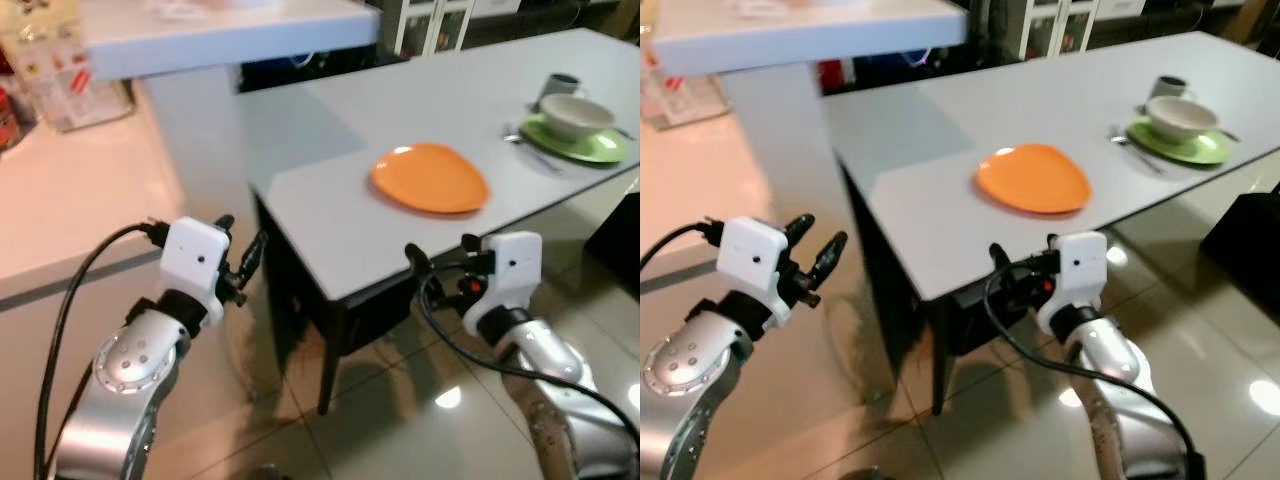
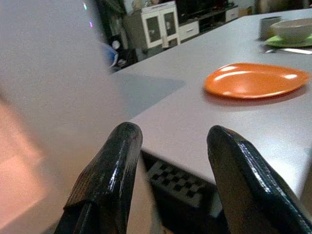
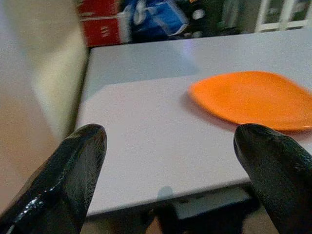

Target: Setting the table

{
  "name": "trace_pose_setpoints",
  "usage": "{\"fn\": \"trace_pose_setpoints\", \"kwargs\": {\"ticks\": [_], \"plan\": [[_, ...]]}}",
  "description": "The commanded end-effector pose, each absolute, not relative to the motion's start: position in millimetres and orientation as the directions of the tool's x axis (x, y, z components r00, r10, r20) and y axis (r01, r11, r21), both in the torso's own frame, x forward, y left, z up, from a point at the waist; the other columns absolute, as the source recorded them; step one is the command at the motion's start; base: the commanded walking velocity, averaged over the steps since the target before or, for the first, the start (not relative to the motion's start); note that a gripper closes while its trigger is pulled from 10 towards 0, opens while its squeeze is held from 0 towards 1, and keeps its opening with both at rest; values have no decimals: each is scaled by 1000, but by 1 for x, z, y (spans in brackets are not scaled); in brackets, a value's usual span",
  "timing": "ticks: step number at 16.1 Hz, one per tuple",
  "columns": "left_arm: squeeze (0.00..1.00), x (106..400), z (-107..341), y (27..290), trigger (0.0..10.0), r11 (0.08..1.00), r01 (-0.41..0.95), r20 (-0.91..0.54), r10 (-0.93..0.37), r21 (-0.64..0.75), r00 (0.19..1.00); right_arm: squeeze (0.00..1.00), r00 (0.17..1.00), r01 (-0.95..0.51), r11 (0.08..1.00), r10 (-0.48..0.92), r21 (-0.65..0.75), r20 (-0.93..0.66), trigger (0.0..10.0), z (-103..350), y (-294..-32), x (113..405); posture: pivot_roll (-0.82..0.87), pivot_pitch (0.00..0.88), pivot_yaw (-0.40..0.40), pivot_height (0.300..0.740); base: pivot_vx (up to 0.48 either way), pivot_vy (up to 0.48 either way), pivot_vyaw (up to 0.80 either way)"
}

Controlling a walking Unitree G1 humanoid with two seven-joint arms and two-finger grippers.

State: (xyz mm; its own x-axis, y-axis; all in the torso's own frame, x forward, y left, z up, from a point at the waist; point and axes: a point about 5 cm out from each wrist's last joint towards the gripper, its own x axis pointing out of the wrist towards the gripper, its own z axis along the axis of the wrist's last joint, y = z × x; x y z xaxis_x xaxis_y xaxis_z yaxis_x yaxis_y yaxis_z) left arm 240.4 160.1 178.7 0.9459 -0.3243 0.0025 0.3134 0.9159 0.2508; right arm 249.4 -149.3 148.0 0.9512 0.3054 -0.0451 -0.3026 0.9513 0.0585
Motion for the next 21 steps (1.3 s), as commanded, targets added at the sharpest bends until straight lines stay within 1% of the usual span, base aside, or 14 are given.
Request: {"fn": "trace_pose_setpoints", "kwargs": {"ticks": [1, 8, 11, 12, 16, 17, 21], "plan": [[0, 239, 181, 163, 10000, 919, 304, 8, -316, 251, 949, 0, 948, -314, 948, 316, 52, -37, 10000, 150, -148, 250, 77, 0, -18, 740, 0, 442, 800], [0, 232, 186, 165, 10000, 910, 324, 20, -340, 257, 940, 0, 937, -345, 936, 347, 62, -28, 10000, 149, -147, 249, 82, 0, -25, 740, 0, 441, 800], [0, 233, 193, 167, 10000, 910, 316, 42, -339, 269, 940, 0, 936, -352, 935, 352, 56, 2, 10000, 154, -147, 250, 83, 0, -23, 740, 0, 440, 696], [0, 236, 196, 169, 10000, 911, 308, 51, -334, 276, 941, 0, 943, -331, 939, 331, 88, 19, 10000, 156, -149, 252, 83, 0, -23, 740, 0, 442, 0], [0, 244, 193, 171, 10000, 911, 295, 33, -317, 287, 948, 0, 953, -302, 948, 299, 105, 45, 10000, 162, -149, 256, 83, 0, -20, 740, 0, 440, 0], [0, 250, 189, 167, 10000, 911, 300, 25, -320, 282, 947, 0, 958, -287, 952, 284, 103, 43, 10000, 163, -149, 258, 80, 0, -14, 740, 0, 439, 0], [0, 255, 190, 162, 10000, 911, 311, 35, -332, 271, 943, 0, 965, -260, 961, 256, 96, 49, 10000, 167, -150, 262, 77, 0, -12, 740, 0, 442, 0]]}}
